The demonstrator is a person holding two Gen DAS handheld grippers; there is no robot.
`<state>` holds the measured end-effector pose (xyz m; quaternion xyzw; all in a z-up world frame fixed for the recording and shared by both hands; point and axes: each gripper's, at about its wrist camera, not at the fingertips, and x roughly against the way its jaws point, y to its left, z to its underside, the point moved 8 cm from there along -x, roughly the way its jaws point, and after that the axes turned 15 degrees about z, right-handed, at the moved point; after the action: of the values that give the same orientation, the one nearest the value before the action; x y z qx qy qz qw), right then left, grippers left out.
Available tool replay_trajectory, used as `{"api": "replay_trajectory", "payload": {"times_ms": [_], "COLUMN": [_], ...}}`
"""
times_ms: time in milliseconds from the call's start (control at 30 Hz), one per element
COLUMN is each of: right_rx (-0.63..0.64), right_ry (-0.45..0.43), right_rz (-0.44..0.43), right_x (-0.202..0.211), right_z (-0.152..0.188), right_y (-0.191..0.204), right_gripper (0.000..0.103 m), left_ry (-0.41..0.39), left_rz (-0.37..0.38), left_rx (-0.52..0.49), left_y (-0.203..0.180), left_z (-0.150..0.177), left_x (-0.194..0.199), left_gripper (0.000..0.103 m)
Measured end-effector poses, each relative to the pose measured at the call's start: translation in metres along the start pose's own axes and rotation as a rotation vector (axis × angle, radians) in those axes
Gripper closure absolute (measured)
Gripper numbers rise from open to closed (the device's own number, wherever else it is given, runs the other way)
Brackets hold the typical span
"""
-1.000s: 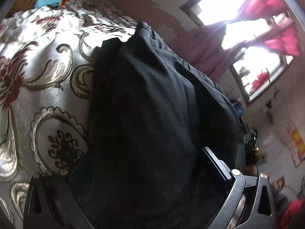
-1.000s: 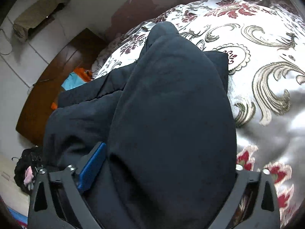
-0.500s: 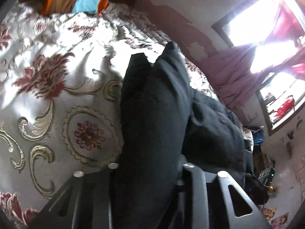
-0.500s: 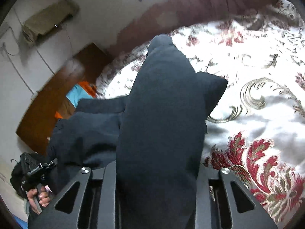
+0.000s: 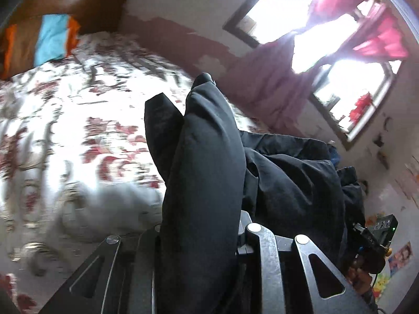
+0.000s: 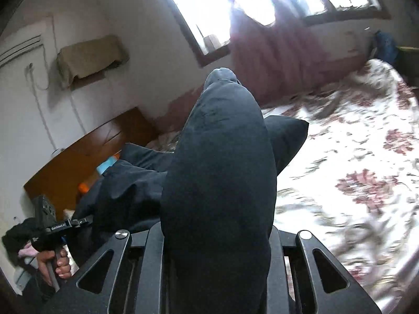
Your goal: Fold large clothes
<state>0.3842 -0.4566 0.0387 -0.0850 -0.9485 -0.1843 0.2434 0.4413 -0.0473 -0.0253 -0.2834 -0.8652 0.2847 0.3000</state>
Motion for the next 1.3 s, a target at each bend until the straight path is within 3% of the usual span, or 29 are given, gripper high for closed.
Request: {"api": "replay_trajectory", "payload": {"times_ms": [200,300,367,533,733,800,867,1000,1167,1300], "right_rx": [-0.152,-0.232,-0.228,-0.181,-0.201,-0.214,-0.216,-0.201,-0.132,-0.035], "right_ry": [0.068,0.093,0.092,0.100,0.142,0.141,0.136,0.095,0.023,-0.051], "right_rz": [0.152,0.181,0.207,0.268,0.306,0.314,0.321,0.368,0.400,0.404], "right_x": [-0.012,-0.025,-0.030,-0.043,-0.032,-0.027,-0.022,-0.007,0.022,0.048], "right_z": [0.036,0.058,0.064,0.062,0.060,0.060,0.057,0.053,0.038,0.026], "right_y": [-0.082,-0.108,-0.112,-0.087,-0.094,-0.096,-0.095,-0.093,-0.079,-0.057], "right_gripper": [0.080,0.070,0.065,0.052,0.035,0.027,0.027,0.010,0.001,0.001], "left_ry": [0.095,0.152,0.163,0.171,0.209,0.206,0.184,0.107,0.070,0.024], "left_rz": [0.063,0.010,-0.034,-0.019,-0.128,-0.146,-0.156,-0.135,-0.143,-0.138], "left_rx": [-0.017,-0.030,-0.034,0.055,0.086,0.116,0.139,0.139,0.076,0.002], "left_y": [-0.029,-0.017,-0.004,0.021,0.030,0.031,0.031,0.014,-0.014,-0.048], "left_z": [0.029,0.048,0.055,0.059,0.065,0.066,0.064,0.055,0.043,0.030], "left_x": [-0.062,-0.090,-0.094,-0.091,-0.086,-0.083,-0.076,-0.052,-0.031,-0.015], "left_gripper": [0.080,0.079,0.078,0.067,0.045,0.036,0.025,0.010,0.001,0.000]}}
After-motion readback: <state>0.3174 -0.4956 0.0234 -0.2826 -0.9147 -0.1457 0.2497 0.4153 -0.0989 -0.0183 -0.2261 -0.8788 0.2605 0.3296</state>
